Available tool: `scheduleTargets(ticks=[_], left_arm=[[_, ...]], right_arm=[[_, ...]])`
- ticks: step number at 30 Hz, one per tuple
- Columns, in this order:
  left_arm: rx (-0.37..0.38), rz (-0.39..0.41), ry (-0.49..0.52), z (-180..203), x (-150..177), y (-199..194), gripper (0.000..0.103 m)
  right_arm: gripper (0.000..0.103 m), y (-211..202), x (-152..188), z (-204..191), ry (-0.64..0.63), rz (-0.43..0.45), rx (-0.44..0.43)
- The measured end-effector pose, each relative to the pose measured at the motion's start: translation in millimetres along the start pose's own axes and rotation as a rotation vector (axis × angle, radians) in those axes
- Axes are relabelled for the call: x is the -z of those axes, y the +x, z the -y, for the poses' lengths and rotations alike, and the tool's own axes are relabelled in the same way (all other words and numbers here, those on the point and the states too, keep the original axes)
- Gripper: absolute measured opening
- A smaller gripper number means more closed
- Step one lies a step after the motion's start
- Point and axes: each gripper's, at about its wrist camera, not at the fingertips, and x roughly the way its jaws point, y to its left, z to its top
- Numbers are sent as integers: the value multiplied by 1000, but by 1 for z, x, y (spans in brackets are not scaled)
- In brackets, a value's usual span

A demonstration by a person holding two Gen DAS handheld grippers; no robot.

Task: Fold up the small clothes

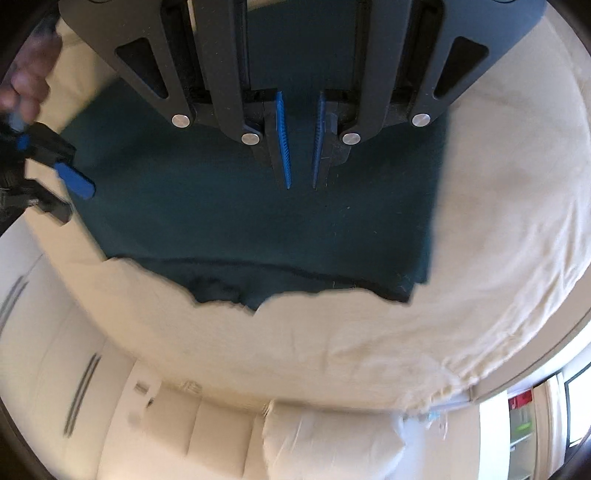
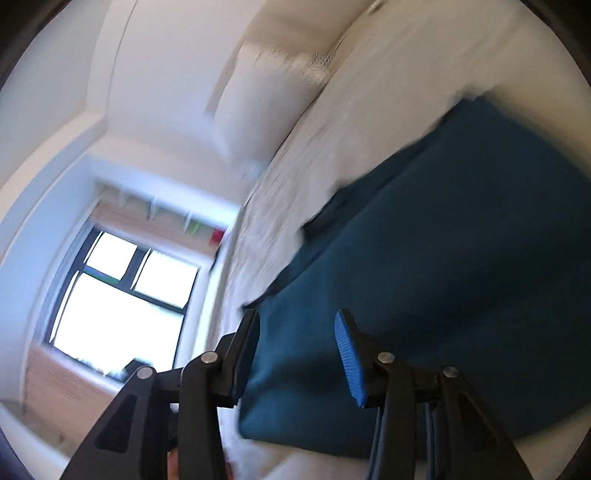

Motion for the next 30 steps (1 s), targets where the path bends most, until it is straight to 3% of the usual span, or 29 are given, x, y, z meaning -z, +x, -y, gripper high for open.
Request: scheduleTargets(ticks=[2, 4, 6, 11, 16, 18, 22, 25, 30], left_arm=[[-39, -47, -22, -2, -2, 26, 11], [-44, -25, -32, -8, -2, 33, 11], [-41, -22, -12, -7, -1, 33, 11], [-31, -18, 10, -9, 2, 35, 11], [-28, -15, 12, -13, 1, 35, 11], [-26, -12, 14, -14, 2, 35, 11], [-29, -4, 15, -14, 4, 35, 11], [-29, -3, 16, -15, 3, 36, 11], [1, 0, -10, -20, 3, 31, 11]], right_arm=[[46, 26, -2, 1, -17, -45, 35], [42, 41, -6, 21, 2, -74, 99], [16, 37, -9, 39, 55, -55, 96], [11, -13, -30, 77, 120, 74, 97], [14, -82, -53, 104, 140, 253, 195], [37, -115, -58, 111, 186, 359, 300], [43, -152, -57, 98, 201, 487, 312], [46, -128, -62, 61, 77, 423, 289], [58, -33, -58, 13, -82, 176, 226]])
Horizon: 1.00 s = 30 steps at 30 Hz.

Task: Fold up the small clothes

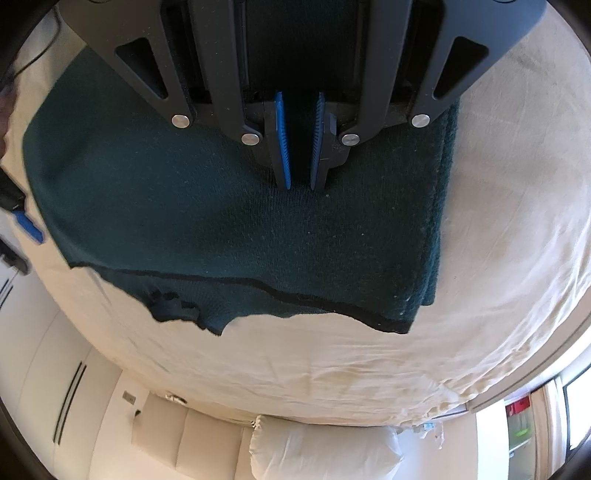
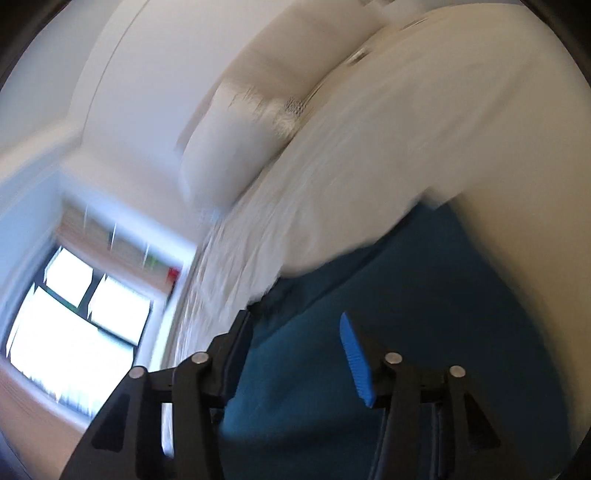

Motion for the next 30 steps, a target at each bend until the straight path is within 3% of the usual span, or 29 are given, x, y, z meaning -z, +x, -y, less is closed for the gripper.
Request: scheduleTargets(ticks=[2, 4, 6, 10, 12, 16, 18, 21, 23, 26, 28, 30], left_arm=[[27, 2, -27, -6, 1, -4, 11], [46, 5, -61, -14, 3, -5, 11], [50, 7, -54, -15, 4, -5, 11], [63, 4, -58, -17, 2, -6, 11], [77, 1, -86, -24, -1, -9, 11], [66, 26, -166, -53, -10, -17, 11], [47, 43, -231, -76, -15, -24, 11], [-51, 81, -347, -113, -15, -42, 12], [-27, 86, -427, -135, -9, -50, 11], [44, 26, -492, -146, 2, -52, 12], [165, -18, -503, -141, 11, -50, 16], [269, -59, -533, -135, 19, -45, 28]], right_arm=[[72, 24, 16, -18, -62, -84, -18], [73, 47, 39, -27, -124, -210, -26], [69, 56, 48, -21, -144, -247, -15], [57, 40, 29, 11, -15, -194, -60], [49, 24, 18, 25, 25, -145, -37], [49, -8, -9, 53, 99, -20, 87], [54, -32, -22, 69, 154, 40, 138], [63, -64, -30, 76, 168, 114, 167], [66, -71, -30, 69, 146, 125, 152], [68, -67, -27, 47, 89, 56, 86], [69, -53, -20, 29, 49, -9, 20], [70, -35, -10, 11, 27, -77, -43]])
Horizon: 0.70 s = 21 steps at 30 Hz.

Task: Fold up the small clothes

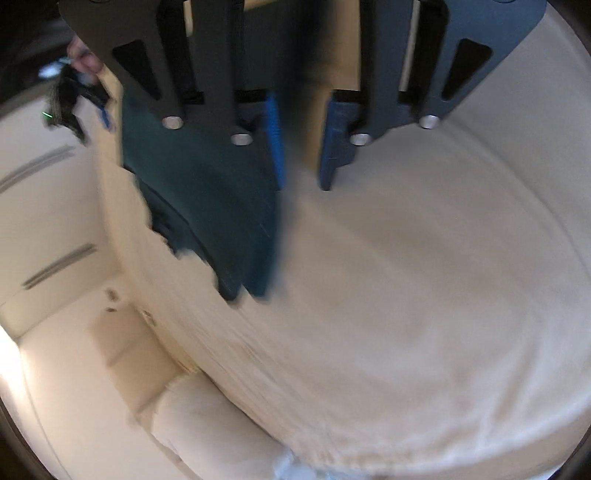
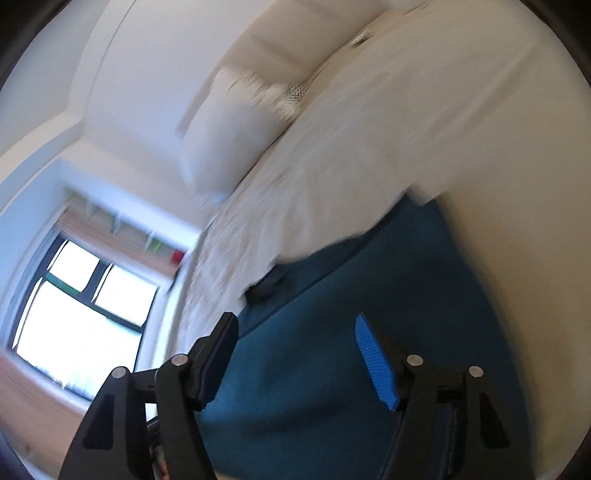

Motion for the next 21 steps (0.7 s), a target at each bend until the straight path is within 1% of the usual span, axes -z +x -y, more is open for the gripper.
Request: scheduleTargets(ticks=[1, 2, 3, 4, 6, 9, 11, 16, 19, 20, 21], left_arm=[[24, -12, -12, 0, 4, 0, 41], [62, -22, -19, 1, 7, -1, 57], [85, -29, -19, 3, 11, -1, 63], [91, -40, -18, 4, 12, -1, 67], [77, -80, -19, 7, 13, -3, 68], [131, -173, -69, 0, 15, 3, 68], [161, -222, -73, -2, 22, 7, 68], [148, -291, -30, 0, 33, 10, 68], [145, -327, -15, 4, 33, 13, 67], [148, -334, -23, 4, 32, 15, 66], [152, -342, -34, 3, 32, 13, 61]], right_arm=[[70, 15, 6, -8, -14, -41, -24], [70, 25, 11, -15, -28, -79, -42], [70, 33, 17, -22, -40, -112, -55], [70, 42, 22, -29, -53, -145, -63], [70, 55, 32, -40, -75, -196, -70], [70, 66, 40, -51, -92, -237, -89], [70, 72, 43, -53, -92, -257, -95], [70, 91, 59, -63, -88, -304, -118], [70, 98, 59, -65, -94, -332, -129], [70, 102, 59, -66, -93, -341, -130], [70, 107, 60, -68, -93, -353, -130]])
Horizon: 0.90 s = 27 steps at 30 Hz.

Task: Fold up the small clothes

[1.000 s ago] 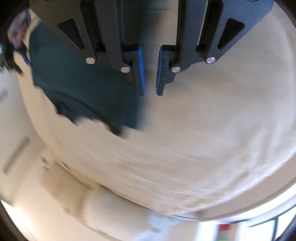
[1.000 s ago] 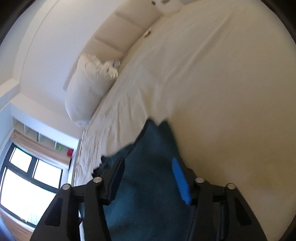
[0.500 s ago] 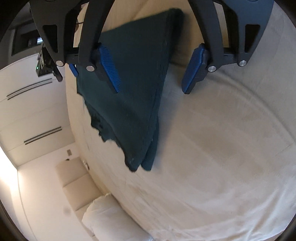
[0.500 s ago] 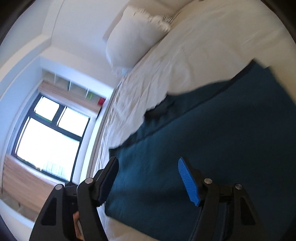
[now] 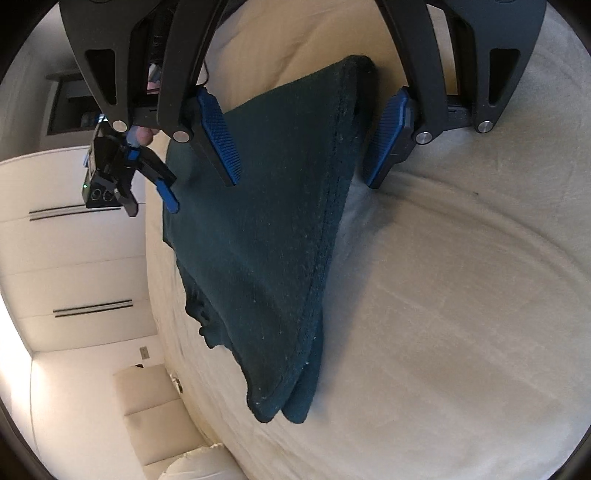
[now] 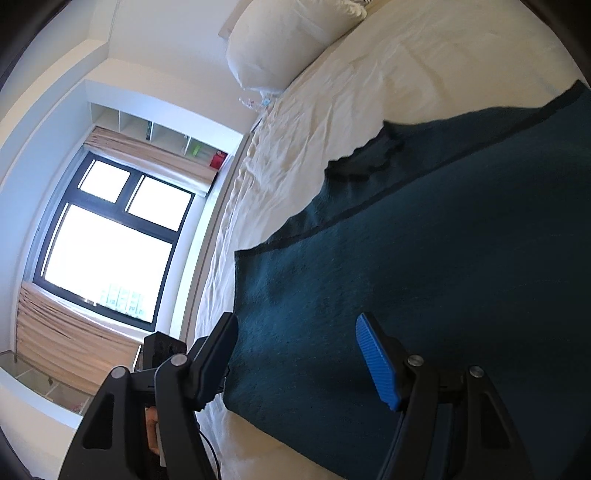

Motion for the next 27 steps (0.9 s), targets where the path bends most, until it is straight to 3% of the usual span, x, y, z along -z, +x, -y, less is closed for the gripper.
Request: scheduleTargets(ticks=[2, 6, 9, 15, 21, 27], left_arm=[[-1, -22, -32, -4, -1, 1, 32], [7, -30, -51, -11, 4, -2, 28], [45, -15, -88, -20, 8, -12, 13], [58, 39, -67, -4, 12, -32, 10], [-22, 82, 107, 75, 18, -43, 10], [-62, 55, 266, 150, 41, -10, 10]], right_arm=[[70, 9, -4, 0, 3, -14, 0], [70, 21, -10, -2, 10, -43, 0], [70, 34, -16, -1, 13, -69, 23], [68, 48, -20, 9, 29, -118, 54], [68, 53, -25, 16, 39, -157, 25], [69, 45, -35, 32, 144, -171, -84]])
